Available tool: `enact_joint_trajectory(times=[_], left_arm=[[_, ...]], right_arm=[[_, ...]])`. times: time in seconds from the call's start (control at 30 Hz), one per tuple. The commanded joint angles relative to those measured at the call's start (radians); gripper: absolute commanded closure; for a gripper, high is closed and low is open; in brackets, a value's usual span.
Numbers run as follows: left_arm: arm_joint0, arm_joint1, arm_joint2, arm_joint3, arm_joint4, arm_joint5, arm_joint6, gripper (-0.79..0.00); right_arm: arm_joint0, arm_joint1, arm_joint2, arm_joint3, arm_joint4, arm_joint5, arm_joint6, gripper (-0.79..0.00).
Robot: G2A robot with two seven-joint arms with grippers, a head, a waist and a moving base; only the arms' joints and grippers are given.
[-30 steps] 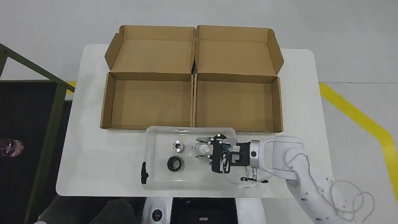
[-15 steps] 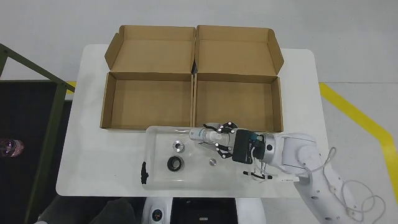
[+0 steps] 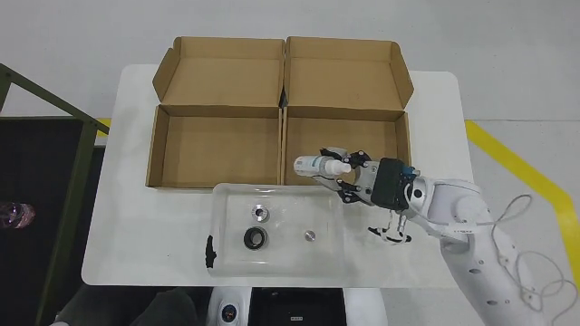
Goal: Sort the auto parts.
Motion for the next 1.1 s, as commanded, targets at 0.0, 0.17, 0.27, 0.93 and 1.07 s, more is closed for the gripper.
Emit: enact_joint_trajectory(times=[0.0, 0.17, 0.27, 0.93, 1.07], left_arm=[[0.000, 0.000, 0.000, 0.000, 0.000, 0.000, 0.000, -0.785], [0.000, 0.000, 0.000, 0.000, 0.000, 0.000, 0.000, -0.785], [0.000, 0.000, 0.000, 0.000, 0.000, 0.000, 0.000, -0.785], [0.000, 0.000, 0.000, 0.000, 0.000, 0.000, 0.000, -0.785], [0.000, 0.000, 0.000, 0.000, 0.000, 0.000, 0.000, -0.785]], right_arm=[[0.002, 0.000, 0.005, 0.006, 0.006, 0.007, -0.001, 0.000], [0.017, 0.000, 0.006, 0.024, 0.012, 0.029, 0.008, 0.000], [0.044, -0.002, -0.003, 0.049, 0.004, 0.050, 0.035, 0.000], [0.314, -0.040, -0.189, 0.308, 0.033, 0.076, 0.204, 0.000], [0.351, -0.050, -0.225, 0.367, 0.042, 0.085, 0.221, 0.000]])
